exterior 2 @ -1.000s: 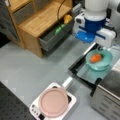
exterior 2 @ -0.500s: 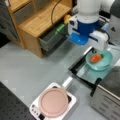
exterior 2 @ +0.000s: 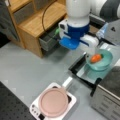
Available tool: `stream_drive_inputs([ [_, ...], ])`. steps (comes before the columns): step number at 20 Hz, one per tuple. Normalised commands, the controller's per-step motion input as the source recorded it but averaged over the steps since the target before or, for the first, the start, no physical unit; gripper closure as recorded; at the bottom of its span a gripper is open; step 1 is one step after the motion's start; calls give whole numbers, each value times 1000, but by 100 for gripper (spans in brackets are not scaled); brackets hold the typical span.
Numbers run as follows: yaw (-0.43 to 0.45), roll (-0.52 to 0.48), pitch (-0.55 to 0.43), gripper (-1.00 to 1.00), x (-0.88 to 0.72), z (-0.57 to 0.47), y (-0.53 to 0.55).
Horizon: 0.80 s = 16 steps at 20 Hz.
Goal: Open the microwave oven door. Pull out the microwave oven tray. Pick up the bowl. Place the bowl on the microwave tray.
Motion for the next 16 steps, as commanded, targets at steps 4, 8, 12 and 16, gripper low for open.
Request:
stream_drive_inputs([
  [4,140,184,48,-100,278,30,-116],
  [8,105,188,87,-100,183,74,-128],
  [12,76,230,93,-100,172,35,-82],
  [16,114,335,123,-100,189,-15,-79],
])
